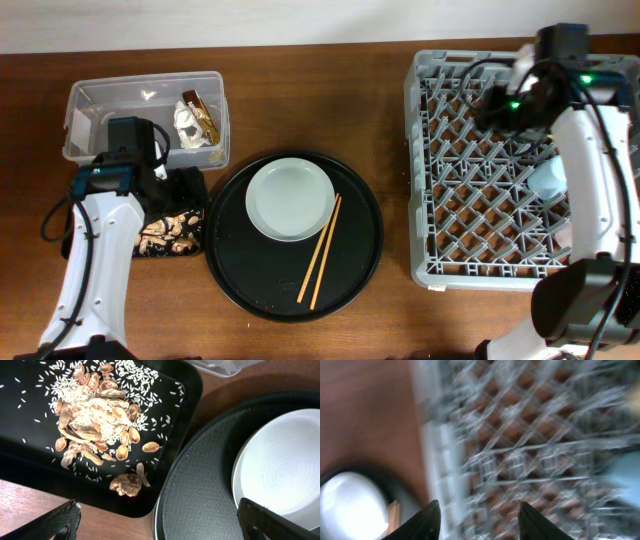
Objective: Sort waste into correct bins and load items into the dishwasher rack
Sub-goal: 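Grasp the edge of the white plate with right gripper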
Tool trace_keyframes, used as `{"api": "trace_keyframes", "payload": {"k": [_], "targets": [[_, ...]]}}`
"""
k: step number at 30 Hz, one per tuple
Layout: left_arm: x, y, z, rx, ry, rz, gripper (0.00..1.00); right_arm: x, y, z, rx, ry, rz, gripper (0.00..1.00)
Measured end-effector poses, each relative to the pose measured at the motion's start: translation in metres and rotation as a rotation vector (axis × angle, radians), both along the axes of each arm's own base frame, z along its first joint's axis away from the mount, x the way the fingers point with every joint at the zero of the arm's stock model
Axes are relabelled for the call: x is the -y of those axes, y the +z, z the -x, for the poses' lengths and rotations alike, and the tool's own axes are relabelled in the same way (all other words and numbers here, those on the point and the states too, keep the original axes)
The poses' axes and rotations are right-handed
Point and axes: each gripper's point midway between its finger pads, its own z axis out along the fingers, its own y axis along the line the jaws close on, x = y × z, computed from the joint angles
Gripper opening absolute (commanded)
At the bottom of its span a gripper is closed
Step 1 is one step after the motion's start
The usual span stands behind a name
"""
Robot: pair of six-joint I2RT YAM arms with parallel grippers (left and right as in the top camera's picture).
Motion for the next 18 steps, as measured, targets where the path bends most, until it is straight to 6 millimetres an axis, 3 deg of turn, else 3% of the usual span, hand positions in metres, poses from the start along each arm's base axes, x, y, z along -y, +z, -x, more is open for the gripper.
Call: {"api": "trace_keyframes", "payload": {"k": [4, 8, 11, 14, 18], "targets": [[0.0, 0.0, 0.001, -0.003, 0.0, 0.0, 0.99, -0.091, -0.003, 0.021, -0.055, 0.221, -0.071, 0.59], [0.0, 0.0, 0.002, -0.007, 0.0, 0.001, 0.99, -0.159, -0.022, 0.043, -0.086, 0.358, -0.07, 0.58], [0.0, -0.001, 0.002, -0.01, 0.0, 0.001, 0.99, -0.198, -0.049, 0.053, -0.092, 0.406, -0.072, 0.57], [0.0, -0.001, 0.003, -0.013, 0.0, 0.002, 0.99, -0.235, -0.09, 0.058, -0.075, 0.453, -0.064, 0.57], [0.0, -0.001, 0.003, -0.014, 0.0, 0.002, 0.99, -0.247, -0.138, 0.068, -0.101, 0.419, 0.026, 0.53]]}}
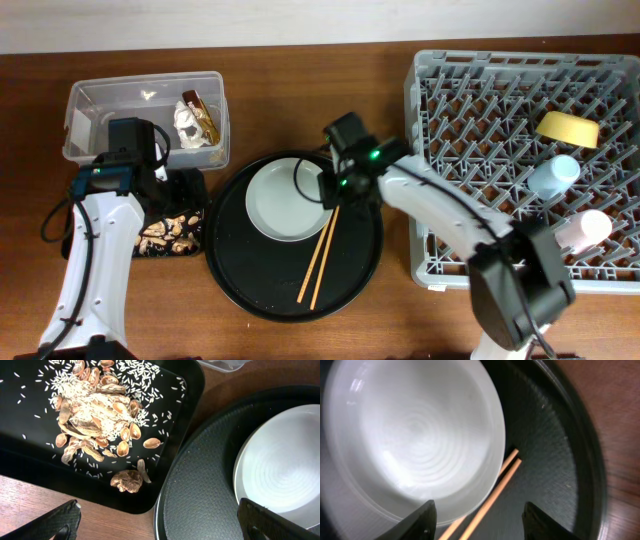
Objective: Sort waste into correct bins and load items into the dishwasher rack
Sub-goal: 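Grasp the edge of the white plate with right gripper, then stand the white plate upright in the dish rack with right gripper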
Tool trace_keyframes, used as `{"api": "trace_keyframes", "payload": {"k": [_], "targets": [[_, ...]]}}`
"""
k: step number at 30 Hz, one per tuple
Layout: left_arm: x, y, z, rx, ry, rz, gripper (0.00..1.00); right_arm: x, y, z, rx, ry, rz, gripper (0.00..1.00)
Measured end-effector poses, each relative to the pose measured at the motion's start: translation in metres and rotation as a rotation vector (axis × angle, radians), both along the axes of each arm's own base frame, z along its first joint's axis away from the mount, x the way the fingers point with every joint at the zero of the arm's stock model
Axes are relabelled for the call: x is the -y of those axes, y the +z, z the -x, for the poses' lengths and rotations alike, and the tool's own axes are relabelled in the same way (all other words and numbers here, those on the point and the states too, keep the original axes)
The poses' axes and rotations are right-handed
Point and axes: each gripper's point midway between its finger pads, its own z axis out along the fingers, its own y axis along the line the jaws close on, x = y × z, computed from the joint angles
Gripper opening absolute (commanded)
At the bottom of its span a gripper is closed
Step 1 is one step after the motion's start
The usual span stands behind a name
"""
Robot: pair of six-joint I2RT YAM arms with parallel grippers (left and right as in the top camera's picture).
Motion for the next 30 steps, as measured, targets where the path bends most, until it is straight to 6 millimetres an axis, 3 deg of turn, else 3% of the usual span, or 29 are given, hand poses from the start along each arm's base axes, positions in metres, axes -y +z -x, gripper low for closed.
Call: {"api": "trace_keyframes", "payload": {"k": [6, 15, 27, 30], "targets": [[0.0, 0.0, 0.0, 0.0, 0.0, 0.0, 0.99, 0.0, -0.05, 0.002, -0.05, -0.087, 0.079, 0.28], [0.0, 0.0, 0.0, 0.0, 0.0, 0.0, 0.99, 0.0, -0.054, 0.006, -0.077, -0.134, 0.076, 0.05], [0.0, 0.0, 0.0, 0.0, 0.0, 0.0, 0.99, 0.002, -0.051, 0.014, -0.13, -0.16, 0.074, 0.04], [0.0, 0.0, 0.0, 0.0, 0.0, 0.0, 0.99, 0.012, -0.024, 0.003, -0.105, -0.141, 0.069, 0.04]]}}
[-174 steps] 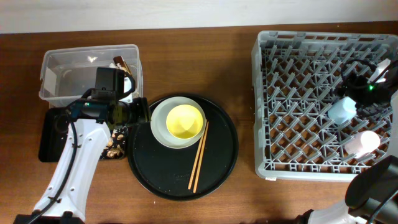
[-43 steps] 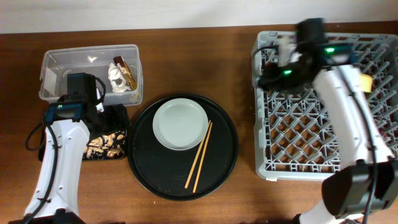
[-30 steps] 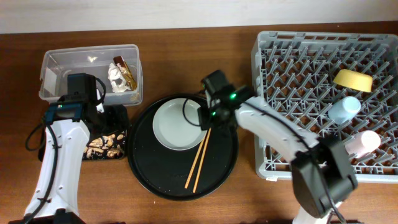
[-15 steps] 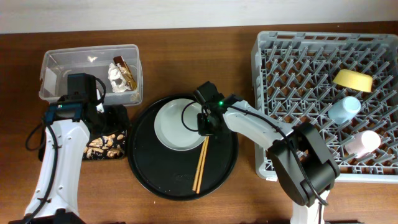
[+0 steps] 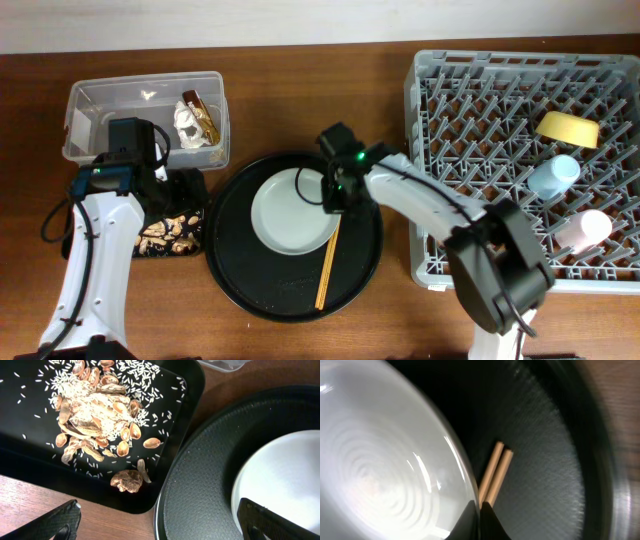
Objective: Sort waste into correct bins and load items into the dishwasher rack
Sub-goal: 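Stand the white plate upright in the dish rack with right gripper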
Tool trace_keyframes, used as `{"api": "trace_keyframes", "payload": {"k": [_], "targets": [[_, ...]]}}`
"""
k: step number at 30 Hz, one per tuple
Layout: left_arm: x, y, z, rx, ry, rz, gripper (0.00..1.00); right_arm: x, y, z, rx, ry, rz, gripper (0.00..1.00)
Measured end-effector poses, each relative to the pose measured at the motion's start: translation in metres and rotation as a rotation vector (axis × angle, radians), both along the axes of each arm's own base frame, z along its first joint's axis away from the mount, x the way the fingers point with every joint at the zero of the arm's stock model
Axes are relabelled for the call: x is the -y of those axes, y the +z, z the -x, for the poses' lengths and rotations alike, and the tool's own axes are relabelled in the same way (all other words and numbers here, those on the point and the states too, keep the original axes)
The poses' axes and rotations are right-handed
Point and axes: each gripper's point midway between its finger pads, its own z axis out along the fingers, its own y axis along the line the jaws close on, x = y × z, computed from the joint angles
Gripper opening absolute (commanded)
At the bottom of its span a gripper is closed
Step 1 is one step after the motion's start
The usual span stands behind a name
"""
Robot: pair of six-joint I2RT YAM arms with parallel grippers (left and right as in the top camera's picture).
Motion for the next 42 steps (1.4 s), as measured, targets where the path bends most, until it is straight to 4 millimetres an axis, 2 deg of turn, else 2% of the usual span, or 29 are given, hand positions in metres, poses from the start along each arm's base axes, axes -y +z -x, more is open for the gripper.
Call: {"api": "trace_keyframes", "payload": {"k": [2, 4, 5, 8, 10, 14, 16, 17, 19, 22, 26, 29, 33, 36, 37, 38, 39, 42], "targets": [[0.0, 0.0, 0.0, 0.0, 0.0, 0.0, 0.99, 0.011, 0.033, -0.016, 0.07, -0.006, -0.005, 0.04], [0.0, 0.0, 0.0, 0.0, 0.0, 0.0, 0.99, 0.033, 0.087, -0.042, 0.216, -0.03, -0.002, 0.04], [0.0, 0.0, 0.0, 0.0, 0.0, 0.0, 0.99, 0.044, 0.107, -0.051, 0.278, -0.04, 0.01, 0.04], [0.0, 0.0, 0.0, 0.0, 0.0, 0.0, 0.99, 0.09, 0.159, -0.071, 0.45, -0.089, 0.111, 0.04], [0.0, 0.0, 0.0, 0.0, 0.0, 0.0, 0.99, 0.131, 0.188, -0.081, 0.551, -0.148, 0.239, 0.04], [0.0, 0.0, 0.0, 0.0, 0.0, 0.0, 0.99, 0.232, 0.234, -0.092, 0.703, -0.384, 0.627, 0.04], [0.0, 0.0, 0.0, -0.001, -0.001, 0.001, 0.99, 0.258, 0.248, -0.092, 0.733, -0.453, 0.727, 0.04], [0.0, 0.0, 0.0, 0.0, 0.0, 0.0, 0.99, 0.279, 0.258, -0.09, 0.751, -0.508, 0.804, 0.04], [0.0, 0.0, 0.0, 0.0, 0.0, 0.0, 0.99, 0.303, 0.268, -0.086, 0.759, -0.575, 0.876, 0.05], [0.0, 0.0, 0.0, 0.0, 0.0, 0.0, 1.0, 0.336, 0.274, -0.077, 0.735, -0.647, 0.951, 0.04], [0.0, 0.0, 0.0, 0.0, 0.0, 0.0, 0.99, 0.358, 0.261, -0.075, 0.674, -0.671, 0.995, 0.04], [0.0, 0.0, 0.0, 0.0, 0.0, 0.0, 0.99, 0.358, 0.238, -0.083, 0.619, -0.634, 1.003, 0.04], [0.0, 0.0, 0.0, 0.0, 0.0, 0.0, 0.99, 0.353, 0.189, -0.096, 0.503, -0.544, 0.994, 0.04], [0.0, 0.0, 0.0, 0.0, 0.0, 0.0, 0.99, 0.35, 0.165, -0.1, 0.445, -0.503, 0.983, 0.04], [0.0, 0.0, 0.0, 0.0, 0.0, 0.0, 0.99, 0.349, 0.162, -0.1, 0.437, -0.496, 0.974, 0.1], [0.0, 0.0, 0.0, 0.0, 0.0, 0.0, 0.99, 0.348, 0.161, -0.1, 0.435, -0.493, 0.968, 0.27], [0.0, 0.0, 0.0, 0.0, 0.0, 0.0, 0.99, 0.347, 0.16, -0.1, 0.433, -0.489, 0.961, 0.4], [0.0, 0.0, 0.0, 0.0, 0.0, 0.0, 0.99, 0.345, 0.153, -0.092, 0.381, -0.458, 0.956, 0.53]]}}
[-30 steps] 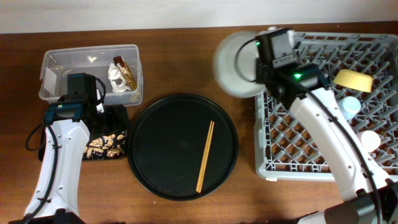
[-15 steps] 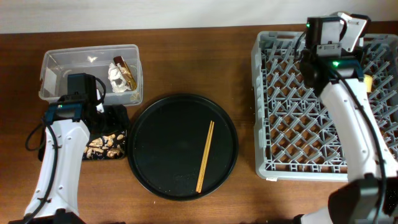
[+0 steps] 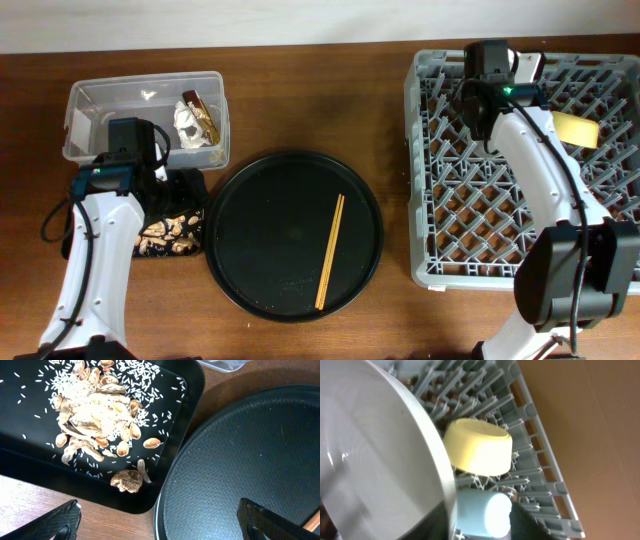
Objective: Sort waste into correct bins and load items into the dishwasher rack
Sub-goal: 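Stand the white plate upright in the dish rack with right gripper, then move right gripper toward the chopsticks on the black tray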
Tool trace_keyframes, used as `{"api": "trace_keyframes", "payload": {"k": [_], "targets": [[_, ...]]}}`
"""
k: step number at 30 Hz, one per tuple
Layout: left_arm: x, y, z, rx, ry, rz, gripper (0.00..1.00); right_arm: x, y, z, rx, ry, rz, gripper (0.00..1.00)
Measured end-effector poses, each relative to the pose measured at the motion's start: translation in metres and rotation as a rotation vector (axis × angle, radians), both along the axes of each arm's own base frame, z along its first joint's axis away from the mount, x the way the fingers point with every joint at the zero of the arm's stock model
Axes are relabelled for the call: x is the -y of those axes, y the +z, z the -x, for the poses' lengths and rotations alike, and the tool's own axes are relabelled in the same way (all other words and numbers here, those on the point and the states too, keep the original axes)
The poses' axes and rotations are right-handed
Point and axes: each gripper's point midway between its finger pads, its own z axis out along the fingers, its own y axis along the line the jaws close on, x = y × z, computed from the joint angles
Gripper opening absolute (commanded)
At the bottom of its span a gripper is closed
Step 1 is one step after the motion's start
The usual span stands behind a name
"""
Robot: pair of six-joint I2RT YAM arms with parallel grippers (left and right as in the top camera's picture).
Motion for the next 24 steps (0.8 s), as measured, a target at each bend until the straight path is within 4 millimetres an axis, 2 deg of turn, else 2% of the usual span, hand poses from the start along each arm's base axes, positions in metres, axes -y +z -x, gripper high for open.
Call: {"api": "trace_keyframes", "payload": {"k": [3, 5, 6, 10, 12, 14, 16, 19, 24], "targets": [[0.0, 0.0, 0.0, -0.001, 0.0, 0.0, 0.99, -0.007, 0.004, 0.01, 0.01, -0.001, -0.067, 0.59], [0.0, 0.0, 0.0, 0.0, 0.0, 0.0, 0.99, -0.021, 0.019, 0.015, 0.063, 0.043, -0.176, 0.63], [0.0, 0.0, 0.0, 0.0, 0.0, 0.0, 0.99, -0.031, 0.034, 0.02, 0.11, 0.081, -0.247, 0.63], [0.0, 0.0, 0.0, 0.0, 0.0, 0.0, 0.99, -0.087, 0.087, 0.049, 0.241, 0.281, -0.557, 0.63], [0.0, 0.0, 0.0, -0.001, 0.0, 0.0, 0.99, -0.131, 0.091, 0.071, 0.189, 0.404, -0.73, 0.64], [0.0, 0.0, 0.0, 0.0, 0.0, 0.0, 0.99, -0.166, 0.072, 0.09, 0.053, 0.463, -0.825, 0.64], [0.0, 0.0, 0.0, 0.0, 0.0, 0.0, 0.99, -0.198, 0.054, 0.101, -0.047, 0.519, -0.878, 0.65], [0.0, 0.0, 0.0, 0.0, 0.0, 0.0, 0.99, -0.25, 0.014, 0.122, -0.202, 0.576, -0.951, 0.66], [0.0, 0.0, 0.0, 0.0, 0.0, 0.0, 0.99, -0.31, -0.049, 0.149, -0.327, 0.608, -1.006, 0.65]]}}
